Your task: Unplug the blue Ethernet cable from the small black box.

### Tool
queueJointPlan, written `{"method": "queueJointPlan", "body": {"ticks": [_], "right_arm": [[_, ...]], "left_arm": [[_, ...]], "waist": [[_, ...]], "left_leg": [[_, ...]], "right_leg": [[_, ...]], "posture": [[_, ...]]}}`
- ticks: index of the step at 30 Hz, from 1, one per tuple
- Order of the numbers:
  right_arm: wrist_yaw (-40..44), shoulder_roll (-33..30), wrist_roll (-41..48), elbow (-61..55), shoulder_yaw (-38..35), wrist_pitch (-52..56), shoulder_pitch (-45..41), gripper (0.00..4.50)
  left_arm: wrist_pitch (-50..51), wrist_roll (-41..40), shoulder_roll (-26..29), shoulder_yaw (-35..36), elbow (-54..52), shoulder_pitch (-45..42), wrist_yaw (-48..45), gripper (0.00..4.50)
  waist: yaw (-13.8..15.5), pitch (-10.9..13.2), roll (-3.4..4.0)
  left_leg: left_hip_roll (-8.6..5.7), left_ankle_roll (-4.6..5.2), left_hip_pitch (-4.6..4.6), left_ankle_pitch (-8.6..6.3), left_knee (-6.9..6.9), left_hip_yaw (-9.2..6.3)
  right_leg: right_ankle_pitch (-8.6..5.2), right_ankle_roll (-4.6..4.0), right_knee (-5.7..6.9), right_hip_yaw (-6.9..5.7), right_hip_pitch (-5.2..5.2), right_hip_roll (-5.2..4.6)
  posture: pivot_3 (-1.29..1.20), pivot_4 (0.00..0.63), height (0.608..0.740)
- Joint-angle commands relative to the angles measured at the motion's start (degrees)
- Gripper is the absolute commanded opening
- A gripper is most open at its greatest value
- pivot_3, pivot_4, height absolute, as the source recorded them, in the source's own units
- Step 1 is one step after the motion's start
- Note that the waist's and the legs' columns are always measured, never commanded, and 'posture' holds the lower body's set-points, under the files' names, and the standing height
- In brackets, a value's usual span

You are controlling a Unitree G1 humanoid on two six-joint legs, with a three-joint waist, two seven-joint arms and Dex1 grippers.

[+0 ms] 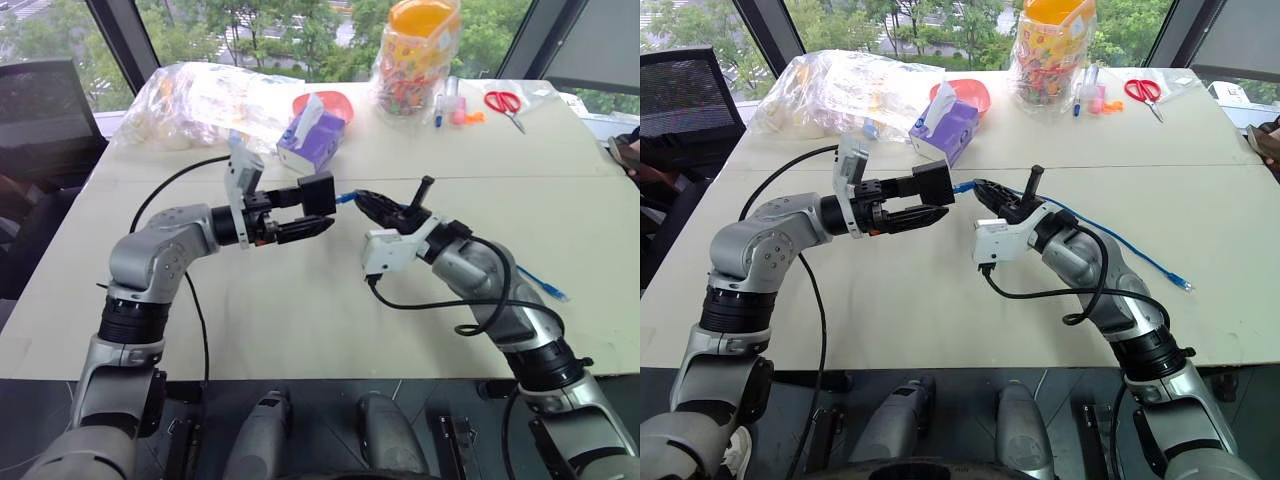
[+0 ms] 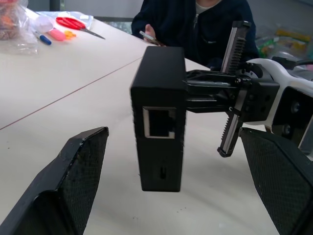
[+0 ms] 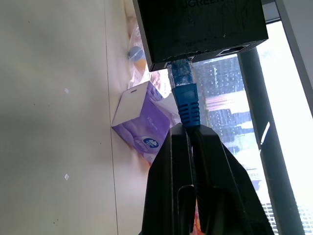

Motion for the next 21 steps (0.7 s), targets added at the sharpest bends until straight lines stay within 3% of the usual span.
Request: {"method": "queueJointPlan", "body": {"ticks": [1, 7, 17, 20, 21], "right_arm": [[-0.06, 0.49, 0.83, -2.98, -0.43, -0.41, -0.16, 0.0], [0.36, -0.08, 0.53, -3.05, -0.41, -0.8, 0.7, 0.0], [1.66, -0.25, 1.38, -3.39, -0.54, -1.09, -0.08, 0.0], [2.75, -0.7, 3.74, -2.92, -0.81, -2.47, -0.55, 0.92], [2.98, -0.83, 3.83, -2.71, -0.88, -2.5, -0.68, 1.43]], "left_arm": [[-0.89, -1.37, -0.46, 1.89, -1.11, -1.06, -0.3, 2.9], [-0.83, -1.44, -0.74, 2.19, -1.05, -0.98, -0.85, 0.51], [-1.51, 0.26, 0.01, 1.58, -0.38, -0.6, -1.66, 0.5], [-2.67, 0.57, 0.41, 1.37, -0.56, -0.14, -3.22, 0.5], [-3.52, 0.72, 0.22, 1.44, -0.41, -0.06, -3.47, 0.5]], "waist": [[0.06, 0.0, 0.0], [0.07, 0.01, -0.01], [0.06, 0.01, -0.01], [0.04, 0.01, -0.02], [0.04, 0.01, -0.02]], "left_leg": [[0.0, 0.0, 0.0, 0.0, 0.0, 0.0], [0.0, 0.0, 0.0, 0.0, 0.0, 0.0], [0.0, 0.0, 0.0, 0.0, 0.0, 0.0], [0.0, 0.0, 0.0, 0.0, 0.0, 0.0], [0.0, 0.0, 0.0, 0.0, 0.0, 0.0]], "right_leg": [[0.0, 0.0, 0.0, 0.0, 0.0, 0.0], [0.0, 0.0, 0.0, 0.0, 0.0, 0.0], [0.0, 0.0, 0.0, 0.0, 0.0, 0.0], [0.0, 0.0, 0.0, 0.0, 0.0, 0.0], [0.0, 0.0, -0.01, 0.0, 0.0, 0.0]], "posture": [[0.0, 0.15, 0.728], [0.0, 0.15, 0.728], [0.0, 0.15, 0.728], [0.0, 0.15, 0.728], [0.0, 0.15, 0.728]]}}
